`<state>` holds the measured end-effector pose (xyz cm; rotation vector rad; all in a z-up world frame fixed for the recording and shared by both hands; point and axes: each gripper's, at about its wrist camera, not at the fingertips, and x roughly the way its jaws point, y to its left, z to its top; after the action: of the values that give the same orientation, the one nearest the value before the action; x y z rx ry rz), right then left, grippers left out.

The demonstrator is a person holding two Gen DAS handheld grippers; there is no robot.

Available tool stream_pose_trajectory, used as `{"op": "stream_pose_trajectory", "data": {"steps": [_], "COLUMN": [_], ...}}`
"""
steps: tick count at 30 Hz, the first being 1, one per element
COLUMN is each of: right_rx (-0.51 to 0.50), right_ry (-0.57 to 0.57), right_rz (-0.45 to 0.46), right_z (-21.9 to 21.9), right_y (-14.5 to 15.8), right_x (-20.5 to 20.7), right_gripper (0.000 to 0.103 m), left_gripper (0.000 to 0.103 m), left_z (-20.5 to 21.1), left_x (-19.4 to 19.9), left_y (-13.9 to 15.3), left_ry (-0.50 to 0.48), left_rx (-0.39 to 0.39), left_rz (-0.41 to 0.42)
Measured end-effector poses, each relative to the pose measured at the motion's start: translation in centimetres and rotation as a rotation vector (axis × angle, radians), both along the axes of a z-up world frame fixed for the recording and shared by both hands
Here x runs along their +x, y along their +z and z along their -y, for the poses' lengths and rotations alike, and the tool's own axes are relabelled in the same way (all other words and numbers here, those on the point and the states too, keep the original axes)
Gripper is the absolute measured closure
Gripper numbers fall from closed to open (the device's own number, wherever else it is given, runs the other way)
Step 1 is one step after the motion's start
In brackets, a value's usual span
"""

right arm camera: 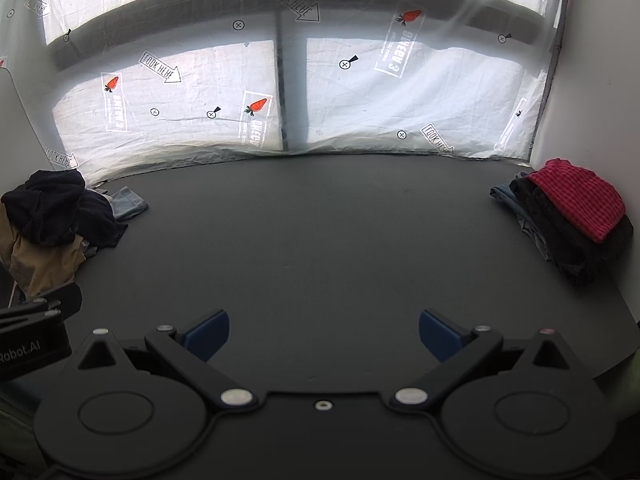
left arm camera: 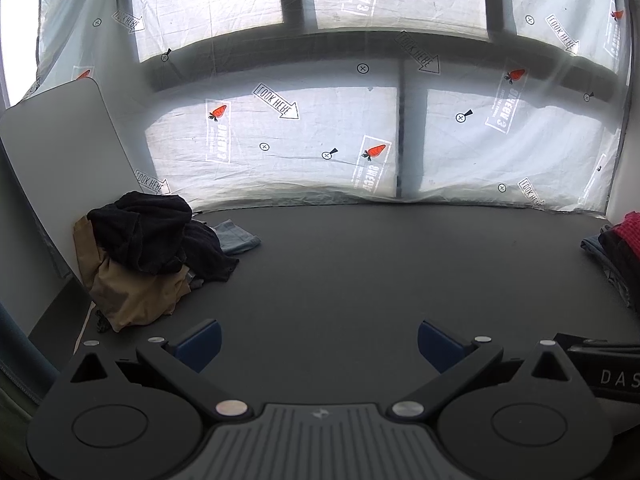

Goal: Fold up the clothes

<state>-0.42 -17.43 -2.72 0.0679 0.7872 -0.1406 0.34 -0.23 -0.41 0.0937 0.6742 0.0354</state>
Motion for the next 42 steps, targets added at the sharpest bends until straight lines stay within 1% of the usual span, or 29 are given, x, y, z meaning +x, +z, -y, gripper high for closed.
{"op": "stream_pose_trajectory", "data": {"steps": [12,17,20,22,24,27,28,30,32,34,35,38,42], "right_rx": [-0.010,-0.022,-0.032,-0.032,-0.041,-0.047,-0.031,0.017,0.065,0.094,0.096,0.045,-0.013], "right_ry": [0.009,0.015,0.007,0.005,-0.004,-0.065,-0.085,-0.113,-0.098,-0.016,0.007,0.003,0.023], "right_rz": [-0.011,-0.016,-0.001,0.057,0.156,0.375,0.455,0.607,0.552,0.417,0.380,0.349,0.344], "right_z": [-0.4,0.1,1.1,2.1,3.3,5.2,5.9,7.4,8.5,9.2,9.4,8.8,7.3], "right_y": [-0.3,-0.2,0.0,0.4,0.9,1.7,1.5,0.6,-0.6,-2.2,-3.1,-5.0,-6.1], "right_x": [1.6,3.1,4.3,5.0,5.6,6.1,6.2,6.8,9.2,12.2,13.3,15.0,17.9], "right_gripper": [0.001,0.001,0.001,0.001,0.001,0.001,0.000,0.000,0.000,0.000,0.000,0.000,0.000], "left_gripper": [0.000,0.000,0.000,0.000,0.000,0.000,0.000,0.000,0.000,0.000,0.000,0.000,0.000], "left_z": [-0.6,-0.2,0.7,1.4,1.7,1.4,1.2,1.0,0.7,0.5,0.3,0.0,-2.5], "left_x": [1.6,3.4,5.1,6.2,7.1,8.3,8.8,10.0,11.1,12.2,12.8,14.5,17.6], "left_y": [-0.5,-0.4,-0.4,-0.5,-0.3,0.4,0.1,-0.9,-2.0,-3.1,-3.6,-5.2,-7.0], "left_ry": [0.007,0.019,0.004,-0.007,-0.024,-0.026,-0.016,0.016,0.048,0.080,0.096,0.144,0.170], "left_rx": [-0.010,-0.023,-0.058,-0.083,-0.177,-0.363,-0.386,-0.403,-0.419,-0.436,-0.444,-0.469,-0.442], "left_rz": [-0.011,-0.016,-0.002,0.009,0.037,0.086,0.087,0.070,0.053,0.036,0.028,0.003,-0.024]}}
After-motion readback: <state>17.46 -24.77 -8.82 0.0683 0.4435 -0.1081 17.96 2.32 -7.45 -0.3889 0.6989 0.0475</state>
